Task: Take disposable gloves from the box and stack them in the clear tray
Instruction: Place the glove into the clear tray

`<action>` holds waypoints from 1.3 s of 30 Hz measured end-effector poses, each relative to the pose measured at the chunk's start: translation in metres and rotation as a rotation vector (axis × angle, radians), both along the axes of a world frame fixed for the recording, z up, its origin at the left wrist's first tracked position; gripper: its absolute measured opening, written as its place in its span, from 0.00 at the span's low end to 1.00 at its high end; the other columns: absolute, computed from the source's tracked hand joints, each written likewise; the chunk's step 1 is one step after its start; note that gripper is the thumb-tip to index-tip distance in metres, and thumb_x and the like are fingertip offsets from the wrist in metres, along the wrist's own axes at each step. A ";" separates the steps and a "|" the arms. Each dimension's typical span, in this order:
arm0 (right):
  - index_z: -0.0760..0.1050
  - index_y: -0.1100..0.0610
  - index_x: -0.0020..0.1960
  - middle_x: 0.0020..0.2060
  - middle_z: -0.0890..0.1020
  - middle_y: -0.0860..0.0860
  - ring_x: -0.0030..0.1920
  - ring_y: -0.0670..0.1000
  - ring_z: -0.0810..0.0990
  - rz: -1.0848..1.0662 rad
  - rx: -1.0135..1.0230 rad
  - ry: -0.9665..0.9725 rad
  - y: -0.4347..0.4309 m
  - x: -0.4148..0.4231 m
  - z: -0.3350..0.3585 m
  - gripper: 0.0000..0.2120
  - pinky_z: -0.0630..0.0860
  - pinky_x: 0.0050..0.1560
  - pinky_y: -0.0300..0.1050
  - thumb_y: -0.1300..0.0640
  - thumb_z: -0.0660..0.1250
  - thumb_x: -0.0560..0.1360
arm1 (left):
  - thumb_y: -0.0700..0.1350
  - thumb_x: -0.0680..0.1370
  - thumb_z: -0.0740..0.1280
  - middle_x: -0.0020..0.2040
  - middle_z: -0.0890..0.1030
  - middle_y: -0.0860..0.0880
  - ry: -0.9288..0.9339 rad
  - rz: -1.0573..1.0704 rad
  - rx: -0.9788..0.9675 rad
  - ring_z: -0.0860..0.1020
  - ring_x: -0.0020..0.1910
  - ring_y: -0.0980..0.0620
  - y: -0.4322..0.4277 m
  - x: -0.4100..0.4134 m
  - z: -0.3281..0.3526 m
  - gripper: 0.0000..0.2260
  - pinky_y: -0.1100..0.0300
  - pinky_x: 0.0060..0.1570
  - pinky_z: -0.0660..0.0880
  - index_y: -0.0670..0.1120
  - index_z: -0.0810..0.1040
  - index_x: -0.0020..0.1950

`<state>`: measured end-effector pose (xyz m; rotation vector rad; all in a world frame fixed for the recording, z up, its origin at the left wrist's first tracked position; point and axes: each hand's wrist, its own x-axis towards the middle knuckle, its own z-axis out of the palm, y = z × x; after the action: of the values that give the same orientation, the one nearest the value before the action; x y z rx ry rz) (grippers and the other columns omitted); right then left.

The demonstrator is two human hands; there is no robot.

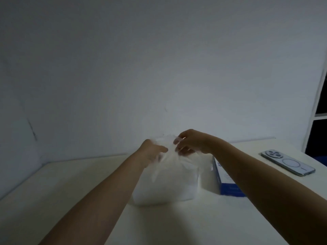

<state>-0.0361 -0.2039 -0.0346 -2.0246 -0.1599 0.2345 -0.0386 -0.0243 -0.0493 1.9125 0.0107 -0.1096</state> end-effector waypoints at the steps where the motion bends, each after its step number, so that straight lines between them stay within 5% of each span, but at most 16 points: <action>1: 0.77 0.66 0.58 0.42 0.83 0.58 0.36 0.51 0.82 -0.011 -0.028 0.004 0.004 0.003 -0.002 0.09 0.81 0.36 0.39 0.67 0.64 0.78 | 0.35 0.70 0.74 0.45 0.80 0.40 -0.086 0.003 0.129 0.79 0.39 0.44 0.002 0.003 -0.001 0.16 0.59 0.36 0.75 0.36 0.78 0.56; 4: 0.79 0.66 0.54 0.38 0.81 0.55 0.30 0.48 0.78 -0.023 -0.151 -0.033 0.012 0.009 -0.005 0.09 0.77 0.30 0.36 0.62 0.64 0.79 | 0.39 0.66 0.77 0.54 0.80 0.45 -0.178 0.008 0.281 0.80 0.52 0.44 0.002 0.009 0.002 0.25 0.54 0.46 0.76 0.42 0.75 0.61; 9: 0.80 0.68 0.51 0.38 0.79 0.57 0.31 0.51 0.75 0.001 -0.247 -0.037 0.015 0.019 -0.007 0.10 0.72 0.31 0.38 0.61 0.68 0.75 | 0.37 0.73 0.69 0.36 0.82 0.43 -0.111 0.032 0.230 0.78 0.33 0.47 0.005 0.016 -0.002 0.02 0.58 0.37 0.73 0.38 0.80 0.42; 12: 0.81 0.65 0.50 0.38 0.82 0.55 0.36 0.50 0.79 -0.050 -0.233 -0.139 0.015 0.027 -0.011 0.10 0.78 0.40 0.43 0.58 0.69 0.76 | 0.37 0.79 0.62 0.38 0.82 0.40 -0.097 0.070 0.190 0.77 0.29 0.45 0.011 0.020 -0.008 0.07 0.60 0.32 0.73 0.37 0.77 0.42; 16: 0.80 0.62 0.55 0.43 0.82 0.56 0.40 0.52 0.79 -0.092 -0.305 -0.223 0.015 0.032 -0.013 0.11 0.80 0.48 0.49 0.62 0.70 0.73 | 0.44 0.83 0.55 0.47 0.84 0.41 -0.292 0.093 0.664 0.82 0.43 0.41 0.019 0.019 -0.012 0.14 0.55 0.45 0.77 0.38 0.77 0.51; 19: 0.77 0.54 0.59 0.51 0.77 0.52 0.50 0.50 0.75 -0.153 -0.465 -0.605 0.020 0.029 -0.008 0.18 0.74 0.54 0.46 0.57 0.75 0.70 | 0.45 0.83 0.55 0.54 0.80 0.41 -0.344 0.079 0.858 0.78 0.52 0.42 0.020 0.025 -0.022 0.13 0.56 0.46 0.71 0.39 0.76 0.55; 22: 0.79 0.51 0.49 0.42 0.78 0.46 0.40 0.43 0.75 -0.018 -0.360 -0.937 0.032 0.017 0.002 0.08 0.72 0.45 0.37 0.57 0.74 0.71 | 0.47 0.83 0.57 0.55 0.79 0.43 -0.331 0.052 0.930 0.77 0.53 0.44 0.017 0.030 -0.028 0.12 0.56 0.46 0.70 0.42 0.75 0.58; 25: 0.82 0.54 0.49 0.39 0.81 0.48 0.36 0.43 0.76 0.249 -0.560 -0.652 0.043 0.015 -0.003 0.04 0.74 0.42 0.36 0.58 0.70 0.75 | 0.45 0.82 0.58 0.53 0.79 0.43 -0.254 0.010 0.945 0.79 0.49 0.43 0.016 0.035 -0.031 0.11 0.56 0.45 0.73 0.41 0.75 0.58; 29: 0.79 0.56 0.58 0.51 0.84 0.59 0.42 0.52 0.81 0.317 -0.788 -0.156 0.043 0.029 -0.035 0.11 0.80 0.49 0.43 0.59 0.69 0.76 | 0.42 0.78 0.63 0.50 0.77 0.45 -0.180 -0.048 1.007 0.77 0.46 0.46 0.018 0.029 -0.029 0.10 0.57 0.43 0.74 0.41 0.75 0.59; 34: 0.74 0.50 0.65 0.55 0.81 0.55 0.50 0.53 0.82 0.361 -0.773 0.048 0.049 0.042 -0.054 0.18 0.80 0.55 0.46 0.58 0.69 0.76 | 0.42 0.73 0.71 0.52 0.75 0.47 -0.563 -0.040 1.079 0.74 0.48 0.50 0.008 0.022 -0.026 0.10 0.60 0.43 0.72 0.46 0.76 0.53; 37: 0.75 0.50 0.61 0.53 0.81 0.55 0.50 0.54 0.83 0.342 -0.679 0.103 0.050 0.045 -0.053 0.16 0.82 0.50 0.45 0.63 0.69 0.75 | 0.46 0.73 0.73 0.47 0.81 0.46 -0.069 -0.263 1.051 0.80 0.44 0.48 -0.001 0.027 -0.024 0.12 0.57 0.44 0.78 0.42 0.79 0.54; 39: 0.76 0.55 0.62 0.56 0.81 0.59 0.53 0.56 0.83 0.345 -0.653 0.119 0.047 0.045 -0.052 0.16 0.81 0.54 0.49 0.65 0.68 0.75 | 0.50 0.74 0.72 0.58 0.79 0.43 0.325 -0.433 1.121 0.79 0.47 0.45 -0.001 0.029 -0.027 0.22 0.54 0.46 0.78 0.42 0.75 0.64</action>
<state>0.0092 -0.1566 -0.0863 -2.6119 -0.3996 0.6962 -0.0101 -0.0254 -0.0761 2.9603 -0.1541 -0.8531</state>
